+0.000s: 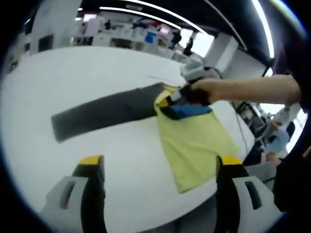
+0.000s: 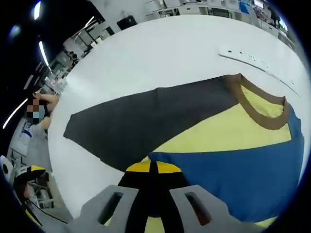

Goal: Fold the garment on the visible template until the final outline fits inside the template.

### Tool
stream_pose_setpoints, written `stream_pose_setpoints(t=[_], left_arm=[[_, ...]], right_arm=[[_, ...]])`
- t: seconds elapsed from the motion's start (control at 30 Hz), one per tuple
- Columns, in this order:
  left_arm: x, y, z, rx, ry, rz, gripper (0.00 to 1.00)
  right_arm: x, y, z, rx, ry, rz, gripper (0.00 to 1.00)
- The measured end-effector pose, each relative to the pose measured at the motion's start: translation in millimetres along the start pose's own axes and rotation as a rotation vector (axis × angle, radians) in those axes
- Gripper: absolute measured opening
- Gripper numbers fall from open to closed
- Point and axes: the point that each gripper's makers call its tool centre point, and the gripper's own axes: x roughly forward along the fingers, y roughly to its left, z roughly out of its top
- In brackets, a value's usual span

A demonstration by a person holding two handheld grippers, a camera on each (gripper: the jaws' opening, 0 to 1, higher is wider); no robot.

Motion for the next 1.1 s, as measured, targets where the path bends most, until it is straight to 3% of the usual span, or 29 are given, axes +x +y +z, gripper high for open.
stream_pose_setpoints(t=[0.47,0.93,1.1], left_arm=[[0,1.3,0.6,-0.002,0.001,0.001,0.91],[-3,-1.5,4.3,0.004,-0.007,0.001,0.91],[-6,-2.6,5.7,0.005,-0.011,0.005,0.91]], right_arm=[[2,1,3.1,-0.056,0.006,0.008,0.03],[1,15,0.7,-0.016,0.007,0.061,0.16],[-5,23,-9.0,-0.016,0.007,0.079,0.17]])
